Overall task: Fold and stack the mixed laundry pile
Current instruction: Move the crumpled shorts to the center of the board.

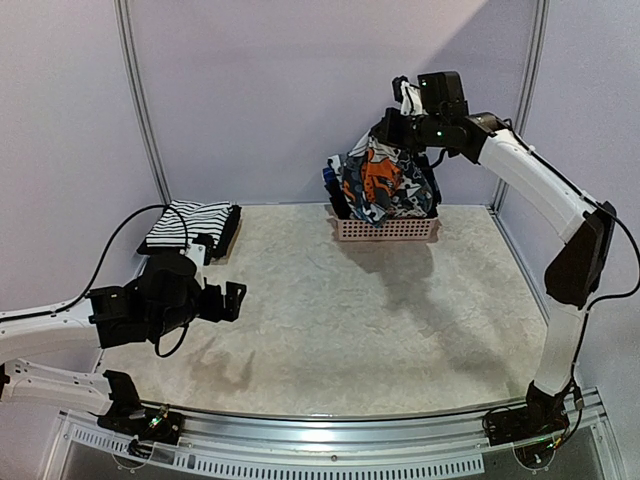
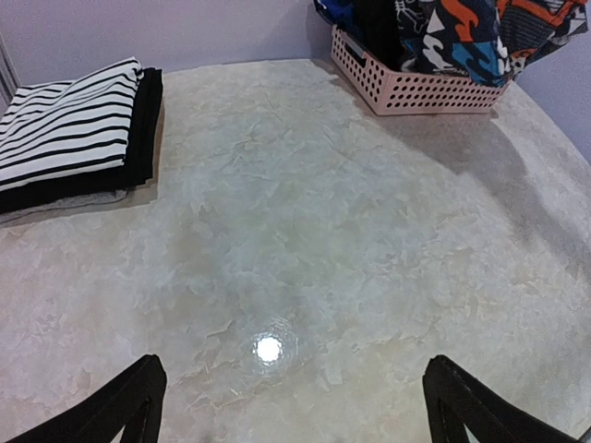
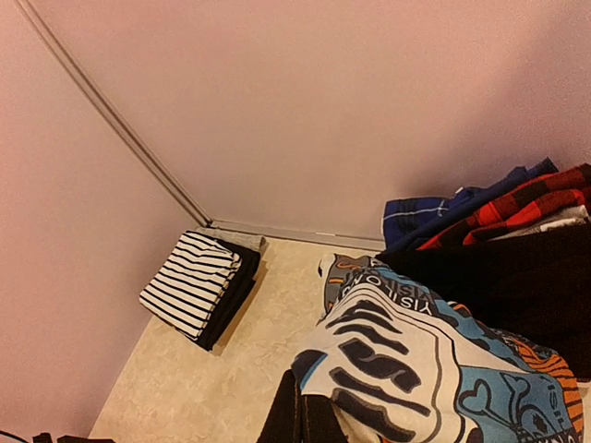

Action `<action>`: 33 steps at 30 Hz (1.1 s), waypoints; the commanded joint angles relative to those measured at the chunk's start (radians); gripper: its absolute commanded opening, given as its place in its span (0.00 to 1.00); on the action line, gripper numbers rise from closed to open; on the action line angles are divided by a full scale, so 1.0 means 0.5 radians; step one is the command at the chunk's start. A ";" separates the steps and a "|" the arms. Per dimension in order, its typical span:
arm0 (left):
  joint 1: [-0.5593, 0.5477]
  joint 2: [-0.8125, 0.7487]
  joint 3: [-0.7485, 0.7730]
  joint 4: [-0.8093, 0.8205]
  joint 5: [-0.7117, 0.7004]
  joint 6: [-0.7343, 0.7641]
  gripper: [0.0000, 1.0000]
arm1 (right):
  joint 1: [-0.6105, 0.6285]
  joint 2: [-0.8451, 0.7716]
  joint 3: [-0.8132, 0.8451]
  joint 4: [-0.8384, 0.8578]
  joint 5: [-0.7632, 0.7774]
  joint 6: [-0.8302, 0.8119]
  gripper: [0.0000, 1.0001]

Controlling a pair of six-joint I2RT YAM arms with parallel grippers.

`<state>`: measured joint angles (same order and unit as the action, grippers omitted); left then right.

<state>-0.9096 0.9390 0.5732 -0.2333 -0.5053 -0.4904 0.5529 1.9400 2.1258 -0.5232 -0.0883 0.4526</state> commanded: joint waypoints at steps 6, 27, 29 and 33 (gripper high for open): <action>-0.040 0.003 -0.035 0.058 0.020 0.011 0.99 | 0.169 -0.226 0.174 -0.043 0.071 -0.103 0.00; -0.053 -0.062 -0.132 0.496 0.504 0.128 0.98 | 0.915 -0.213 0.611 -0.074 0.124 -0.221 0.00; -0.057 -0.082 -0.157 0.609 0.684 0.142 0.98 | 0.929 -0.203 0.592 -0.074 0.156 -0.243 0.00; -0.074 -0.142 -0.212 0.755 0.945 0.169 0.98 | 0.929 -0.194 0.560 -0.067 0.276 -0.279 0.00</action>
<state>-0.9215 0.9028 0.4980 0.0097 -0.2184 -0.4358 1.0206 1.8523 2.4130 -0.5900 -0.0383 0.3527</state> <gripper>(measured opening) 0.979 0.008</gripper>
